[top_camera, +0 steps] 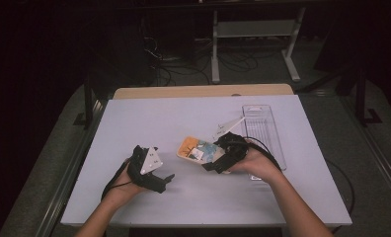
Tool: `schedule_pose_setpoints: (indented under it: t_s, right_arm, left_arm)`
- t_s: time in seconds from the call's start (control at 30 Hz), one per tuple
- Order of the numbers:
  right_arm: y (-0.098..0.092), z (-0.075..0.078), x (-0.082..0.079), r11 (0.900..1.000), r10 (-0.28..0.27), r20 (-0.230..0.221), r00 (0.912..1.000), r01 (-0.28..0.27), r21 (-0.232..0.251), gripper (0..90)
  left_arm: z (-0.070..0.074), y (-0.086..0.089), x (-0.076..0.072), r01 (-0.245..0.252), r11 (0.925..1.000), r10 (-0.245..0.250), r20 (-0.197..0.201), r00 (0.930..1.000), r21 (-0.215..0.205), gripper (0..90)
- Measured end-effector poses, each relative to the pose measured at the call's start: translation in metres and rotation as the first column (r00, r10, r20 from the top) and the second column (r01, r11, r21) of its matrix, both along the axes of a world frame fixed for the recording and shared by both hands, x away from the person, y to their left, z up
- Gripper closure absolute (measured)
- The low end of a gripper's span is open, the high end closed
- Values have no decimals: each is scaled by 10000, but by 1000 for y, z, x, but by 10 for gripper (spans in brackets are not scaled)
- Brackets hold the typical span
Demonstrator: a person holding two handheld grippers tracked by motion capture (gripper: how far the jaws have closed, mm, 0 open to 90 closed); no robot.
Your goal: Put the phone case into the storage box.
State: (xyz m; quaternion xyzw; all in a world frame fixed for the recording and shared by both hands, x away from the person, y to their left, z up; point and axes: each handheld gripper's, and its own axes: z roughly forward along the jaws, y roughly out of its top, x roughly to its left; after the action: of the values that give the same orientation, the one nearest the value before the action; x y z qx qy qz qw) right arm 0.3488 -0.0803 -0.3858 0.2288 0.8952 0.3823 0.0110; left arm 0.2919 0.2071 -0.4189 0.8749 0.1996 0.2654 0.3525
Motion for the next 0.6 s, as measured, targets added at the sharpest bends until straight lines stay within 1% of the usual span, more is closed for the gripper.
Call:
schedule_pose_setpoints:
  t_s: [0.03, 0.07, 0.1, 0.13, 0.17, 0.23, 0.3, 0.33, 0.37, 0.4, 0.43, 0.6]
  right_arm:
    - [0, 0, 0, 10000, 7, 4, 10000, -7, -2, 103]
    - [0, 0, 0, 10000, 12, 17, 10000, -12, 1, 103]
    - [0, 0, 0, 10000, 11, 35, 10000, -11, 5, 103]
    - [0, 0, 1, 10000, -6, 63, 10000, 6, -34, 102]
    - [0, 0, 1, 10000, -18, 64, 10000, 18, -40, 103]
    - [0, 0, 1, 10000, -24, 31, 10000, 24, -48, 103]
    - [0, 0, 1, 10000, -11, 91, 10000, 12, -56, 103]
    - [-1, 0, 1, 10000, -9, 90, 10000, 9, -54, 103]
    - [0, 0, 1, 10000, -8, 99, 10000, 8, -48, 103]
    - [0, 0, 1, 10000, -4, 114, 9999, 4, -38, 103]
    - [0, 0, 1, 10000, -7, 112, 9999, 7, -33, 103]
    - [0, -1, 1, 10000, -41, 33, 10000, 41, -37, 103]
  left_arm:
    - [0, 0, -1, 16, 10000, -16, 13, 10000, 21, 0]
    - [-1, -1, -1, 68, 10000, -69, 116, 9999, 58, 0]
    - [0, -1, -1, 116, 9996, -121, 185, 9998, 266, 0]
    - [-1, -2, -2, 112, 9997, -117, 266, 9996, 209, 0]
    - [0, -2, -3, 175, 9991, -189, 364, 9992, 386, 0]
    - [-2, -3, -4, 220, 9991, -239, 537, 9983, 357, 0]
    - [-2, -4, -5, 255, 9987, -286, 695, 9972, 439, 0]
    - [-2, -5, -6, 304, 9978, -350, 790, 9963, 583, 0]
    - [-2, -5, -7, 296, 9983, -337, 816, 9961, 511, 0]
    - [-2, -5, -7, 348, 9969, -412, 921, 9949, 700, 0]
    - [-2, -6, -8, 304, 9975, -366, 995, 9944, 634, 0]
    - [-2, -7, -10, 358, 9954, -477, 1357, 9896, 888, 0]
